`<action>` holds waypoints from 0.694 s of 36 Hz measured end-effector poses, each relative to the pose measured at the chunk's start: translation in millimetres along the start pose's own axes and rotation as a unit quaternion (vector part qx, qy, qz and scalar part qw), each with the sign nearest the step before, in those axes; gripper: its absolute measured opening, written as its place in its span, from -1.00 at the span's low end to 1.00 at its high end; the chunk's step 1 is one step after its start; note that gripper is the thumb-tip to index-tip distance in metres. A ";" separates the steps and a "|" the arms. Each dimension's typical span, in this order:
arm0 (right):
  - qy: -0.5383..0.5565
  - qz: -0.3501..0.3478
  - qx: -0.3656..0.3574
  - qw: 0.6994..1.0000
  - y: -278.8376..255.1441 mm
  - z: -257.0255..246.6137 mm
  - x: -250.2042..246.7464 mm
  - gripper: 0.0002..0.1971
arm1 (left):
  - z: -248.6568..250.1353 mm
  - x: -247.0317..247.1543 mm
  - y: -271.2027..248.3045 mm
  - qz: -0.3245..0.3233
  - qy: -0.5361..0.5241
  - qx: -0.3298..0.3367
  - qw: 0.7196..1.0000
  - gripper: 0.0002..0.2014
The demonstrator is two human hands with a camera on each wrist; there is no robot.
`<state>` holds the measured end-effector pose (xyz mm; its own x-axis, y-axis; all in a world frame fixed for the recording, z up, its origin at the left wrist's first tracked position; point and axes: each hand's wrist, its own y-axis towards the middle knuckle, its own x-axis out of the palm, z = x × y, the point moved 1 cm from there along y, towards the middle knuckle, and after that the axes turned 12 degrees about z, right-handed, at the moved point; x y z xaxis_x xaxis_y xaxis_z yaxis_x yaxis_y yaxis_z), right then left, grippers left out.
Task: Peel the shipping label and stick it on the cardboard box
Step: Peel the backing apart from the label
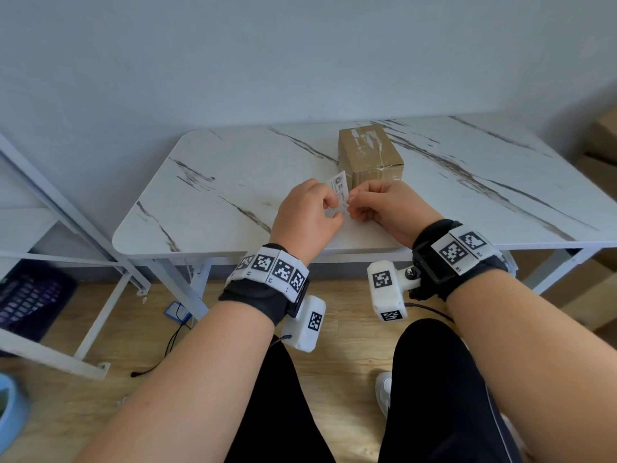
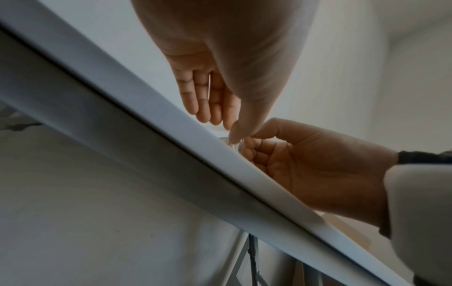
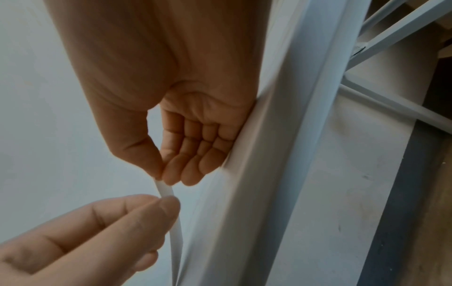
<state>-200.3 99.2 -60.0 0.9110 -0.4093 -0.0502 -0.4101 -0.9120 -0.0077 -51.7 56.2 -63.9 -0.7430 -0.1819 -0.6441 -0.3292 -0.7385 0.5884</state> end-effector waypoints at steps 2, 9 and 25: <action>-0.001 -0.003 0.003 1.000 -0.2 -0.5 -0.1 -0.84 | 1.2 -0.8 -0.3 0.003 0.008 0.013 1.000 -0.91; -0.003 -0.001 0.003 1.000 -1.1 -1.3 0.2 -0.83 | 6.1 -5.6 2.2 0.015 0.033 0.036 0.999 -0.93; -0.056 0.014 -0.024 0.998 0.6 1.5 0.5 -0.84 | 7.9 -5.8 0.5 0.000 -0.004 0.007 1.000 -0.91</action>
<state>-200.2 98.5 -61.5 0.8876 -0.4317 -0.1610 -0.4306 -0.9015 0.0435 -52.1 62.0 -56.1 -0.7477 -0.1769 -0.6400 -0.3375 -0.7288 0.5958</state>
